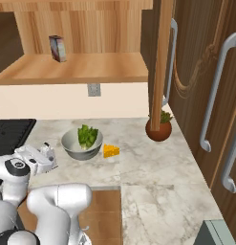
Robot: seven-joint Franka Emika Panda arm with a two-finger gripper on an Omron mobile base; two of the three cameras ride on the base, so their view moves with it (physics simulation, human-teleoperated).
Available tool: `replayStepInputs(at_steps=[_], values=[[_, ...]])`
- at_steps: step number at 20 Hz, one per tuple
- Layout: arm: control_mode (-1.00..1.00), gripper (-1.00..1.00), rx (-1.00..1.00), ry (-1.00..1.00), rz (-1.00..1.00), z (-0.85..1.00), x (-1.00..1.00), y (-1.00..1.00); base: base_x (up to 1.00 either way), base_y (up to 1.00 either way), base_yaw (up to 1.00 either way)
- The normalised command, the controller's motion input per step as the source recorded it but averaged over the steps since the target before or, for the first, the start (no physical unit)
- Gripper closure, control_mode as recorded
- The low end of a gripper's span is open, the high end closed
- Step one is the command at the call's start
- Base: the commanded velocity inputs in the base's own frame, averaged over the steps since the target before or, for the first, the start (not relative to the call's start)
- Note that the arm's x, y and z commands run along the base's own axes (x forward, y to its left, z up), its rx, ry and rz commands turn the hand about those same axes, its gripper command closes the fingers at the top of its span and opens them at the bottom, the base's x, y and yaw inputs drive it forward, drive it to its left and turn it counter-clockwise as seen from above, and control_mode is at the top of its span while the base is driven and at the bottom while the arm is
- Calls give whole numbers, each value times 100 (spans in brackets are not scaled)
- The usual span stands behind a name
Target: Pick the cheese from the fridge and the cheese grater from the cabinet and place them next to the salad bowl.
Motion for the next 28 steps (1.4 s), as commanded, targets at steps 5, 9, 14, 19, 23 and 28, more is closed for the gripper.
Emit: replayStepInputs(at_steps=[5,9,14,19,23,28], values=[[-100,-100,0,0,-12,-64,7,-32,0,0,0],[-100,-100,0,-6,-9,-31,28,-59,0,0,0],[-100,-100,0,-8,-11,-40,38,-60,0,0,0],[-100,-100,1,-15,-6,-31,-7,-45,0,0,0],[-100,-100,10,-20,0,7,-72,-9,0,0,0],[-100,-100,24,-8,0,59,-88,-18,0,0,0]])
